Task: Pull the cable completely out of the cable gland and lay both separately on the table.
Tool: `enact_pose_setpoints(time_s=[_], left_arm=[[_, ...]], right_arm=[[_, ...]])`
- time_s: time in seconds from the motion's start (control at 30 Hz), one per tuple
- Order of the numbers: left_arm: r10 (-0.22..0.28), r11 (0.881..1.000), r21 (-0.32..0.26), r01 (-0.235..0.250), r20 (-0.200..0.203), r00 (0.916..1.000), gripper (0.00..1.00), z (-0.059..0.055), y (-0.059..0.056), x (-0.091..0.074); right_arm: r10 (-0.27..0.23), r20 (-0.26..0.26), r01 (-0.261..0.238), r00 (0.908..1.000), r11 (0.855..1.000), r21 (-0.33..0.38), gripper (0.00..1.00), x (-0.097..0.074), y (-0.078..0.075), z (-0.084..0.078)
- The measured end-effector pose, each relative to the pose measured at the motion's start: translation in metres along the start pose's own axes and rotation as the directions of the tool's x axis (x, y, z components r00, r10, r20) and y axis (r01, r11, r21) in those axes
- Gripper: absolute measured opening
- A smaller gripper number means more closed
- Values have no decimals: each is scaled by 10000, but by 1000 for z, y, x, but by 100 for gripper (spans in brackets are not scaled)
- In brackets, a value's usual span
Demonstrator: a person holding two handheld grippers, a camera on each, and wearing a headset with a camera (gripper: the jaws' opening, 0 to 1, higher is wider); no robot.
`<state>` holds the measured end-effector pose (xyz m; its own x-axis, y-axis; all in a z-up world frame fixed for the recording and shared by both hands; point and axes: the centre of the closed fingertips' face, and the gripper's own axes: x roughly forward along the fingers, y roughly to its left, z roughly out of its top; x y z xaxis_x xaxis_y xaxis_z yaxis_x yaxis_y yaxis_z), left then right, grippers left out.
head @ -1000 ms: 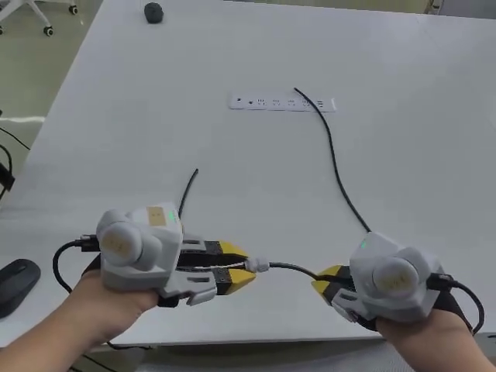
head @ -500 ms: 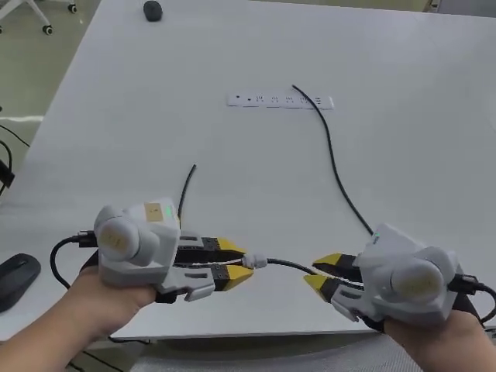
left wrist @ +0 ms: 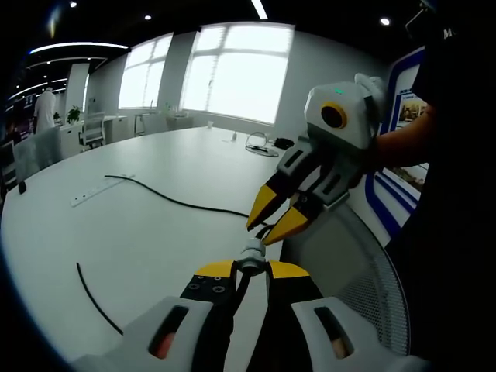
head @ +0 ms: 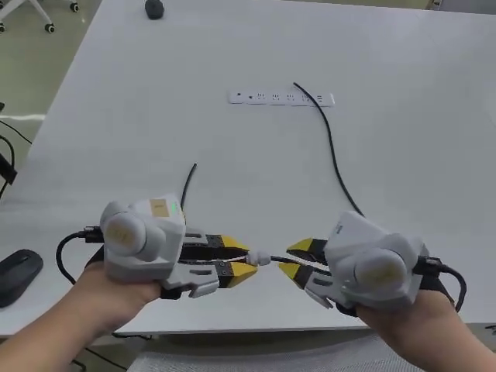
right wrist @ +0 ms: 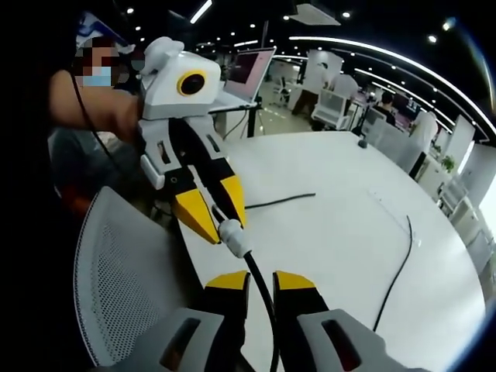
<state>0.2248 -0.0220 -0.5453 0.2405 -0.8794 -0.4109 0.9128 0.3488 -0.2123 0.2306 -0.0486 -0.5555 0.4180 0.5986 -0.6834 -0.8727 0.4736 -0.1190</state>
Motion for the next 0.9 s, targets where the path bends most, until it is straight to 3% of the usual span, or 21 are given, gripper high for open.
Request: enact_pose_setpoints(time_s=[0.13, 0.57, 0.9], left_arm=[[-16, 10000, 3, 16, -9, 10000, 16, 0, 1, 2], [-51, 9999, 86, 53, -168, 9998, 16, -3, 3, 5], [-65, 10000, 37, 66, -216, 9997, 15, -3, 5, 6]], right_arm=[[183, -32, -184, 9998, 9996, -202, 6, 3, 5, 1], [71, -395, -117, 9992, 9929, -1184, 1, 11, 4, -5], [64, -662, -120, 9978, 9963, -857, 0, 16, -1, -16]])
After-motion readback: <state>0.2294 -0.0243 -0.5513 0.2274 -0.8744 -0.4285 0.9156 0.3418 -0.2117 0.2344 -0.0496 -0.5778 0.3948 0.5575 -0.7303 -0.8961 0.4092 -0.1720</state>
